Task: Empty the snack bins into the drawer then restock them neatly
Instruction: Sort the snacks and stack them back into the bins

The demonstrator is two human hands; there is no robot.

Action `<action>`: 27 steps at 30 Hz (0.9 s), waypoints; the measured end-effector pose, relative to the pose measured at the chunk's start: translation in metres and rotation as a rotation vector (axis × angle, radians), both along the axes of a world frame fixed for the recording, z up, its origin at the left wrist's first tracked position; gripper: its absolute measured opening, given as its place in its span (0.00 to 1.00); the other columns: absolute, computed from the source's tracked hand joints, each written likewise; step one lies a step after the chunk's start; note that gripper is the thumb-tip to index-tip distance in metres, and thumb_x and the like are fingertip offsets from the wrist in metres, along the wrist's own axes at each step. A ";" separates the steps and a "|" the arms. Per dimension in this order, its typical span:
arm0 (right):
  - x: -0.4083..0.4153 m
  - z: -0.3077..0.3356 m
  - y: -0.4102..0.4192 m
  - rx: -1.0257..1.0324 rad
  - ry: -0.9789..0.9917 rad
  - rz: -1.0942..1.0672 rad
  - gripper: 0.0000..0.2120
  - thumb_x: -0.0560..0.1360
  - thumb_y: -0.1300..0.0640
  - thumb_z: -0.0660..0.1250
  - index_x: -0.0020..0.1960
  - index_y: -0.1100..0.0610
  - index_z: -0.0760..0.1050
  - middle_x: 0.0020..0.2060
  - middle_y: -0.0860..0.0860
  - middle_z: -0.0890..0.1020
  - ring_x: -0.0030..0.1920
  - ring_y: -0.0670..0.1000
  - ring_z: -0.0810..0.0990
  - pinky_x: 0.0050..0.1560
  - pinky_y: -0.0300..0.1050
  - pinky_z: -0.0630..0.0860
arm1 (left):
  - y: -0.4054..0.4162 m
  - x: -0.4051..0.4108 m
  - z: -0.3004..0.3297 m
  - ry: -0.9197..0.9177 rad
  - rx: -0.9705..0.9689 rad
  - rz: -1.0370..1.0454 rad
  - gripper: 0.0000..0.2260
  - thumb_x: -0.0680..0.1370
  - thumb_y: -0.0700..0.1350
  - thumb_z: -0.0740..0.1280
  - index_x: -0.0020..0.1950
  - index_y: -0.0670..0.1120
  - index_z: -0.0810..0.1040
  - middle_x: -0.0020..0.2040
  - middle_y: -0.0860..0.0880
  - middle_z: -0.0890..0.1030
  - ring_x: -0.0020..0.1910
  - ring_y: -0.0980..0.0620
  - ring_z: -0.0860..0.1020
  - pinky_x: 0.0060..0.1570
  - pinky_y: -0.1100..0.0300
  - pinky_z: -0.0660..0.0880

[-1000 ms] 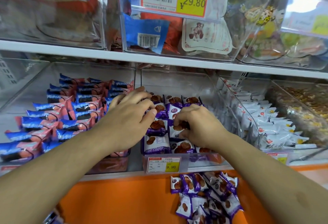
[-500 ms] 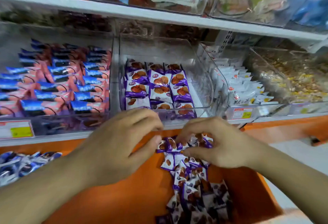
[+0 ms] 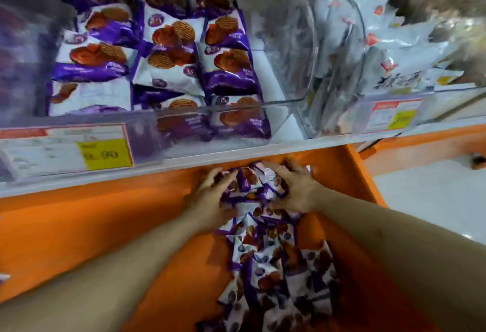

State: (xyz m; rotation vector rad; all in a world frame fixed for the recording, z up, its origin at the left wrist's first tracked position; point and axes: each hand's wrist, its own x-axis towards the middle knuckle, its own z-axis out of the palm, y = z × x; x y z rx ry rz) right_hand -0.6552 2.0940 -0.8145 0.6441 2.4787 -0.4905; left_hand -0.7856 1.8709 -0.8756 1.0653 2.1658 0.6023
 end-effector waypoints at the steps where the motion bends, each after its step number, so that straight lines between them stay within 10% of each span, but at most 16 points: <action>1: 0.000 -0.010 0.001 -0.011 0.027 -0.026 0.54 0.67 0.37 0.80 0.80 0.27 0.47 0.80 0.62 0.53 0.80 0.67 0.52 0.81 0.61 0.55 | 0.010 -0.001 -0.008 -0.004 -0.021 -0.011 0.42 0.76 0.59 0.74 0.83 0.64 0.52 0.84 0.50 0.45 0.81 0.42 0.55 0.78 0.48 0.62; 10: 0.012 -0.023 -0.004 -0.016 0.150 -0.090 0.40 0.68 0.40 0.80 0.72 0.29 0.59 0.71 0.47 0.64 0.70 0.55 0.72 0.65 0.54 0.78 | 0.003 0.014 -0.028 0.125 -0.024 0.068 0.30 0.76 0.45 0.75 0.76 0.57 0.68 0.75 0.49 0.59 0.74 0.45 0.62 0.68 0.57 0.69; 15: 0.018 -0.027 -0.015 0.002 0.109 -0.039 0.46 0.69 0.37 0.78 0.75 0.24 0.51 0.83 0.50 0.53 0.76 0.60 0.68 0.66 0.56 0.78 | -0.013 0.017 -0.024 0.163 -0.058 0.053 0.38 0.74 0.38 0.76 0.77 0.62 0.64 0.79 0.54 0.58 0.71 0.48 0.68 0.54 0.60 0.80; 22: 0.026 -0.018 -0.028 -0.098 0.192 -0.027 0.38 0.73 0.61 0.73 0.72 0.31 0.66 0.72 0.48 0.69 0.67 0.51 0.73 0.58 0.35 0.74 | -0.038 0.018 0.004 0.102 0.024 0.128 0.23 0.75 0.41 0.76 0.64 0.63 0.77 0.65 0.58 0.71 0.56 0.57 0.73 0.44 0.71 0.69; 27: 0.026 0.045 -0.052 -0.177 0.364 0.060 0.31 0.72 0.64 0.75 0.70 0.43 0.75 0.63 0.35 0.77 0.59 0.34 0.71 0.57 0.21 0.67 | -0.076 0.027 0.065 0.026 0.157 0.153 0.21 0.73 0.45 0.79 0.60 0.63 0.79 0.61 0.64 0.72 0.55 0.62 0.77 0.54 0.66 0.75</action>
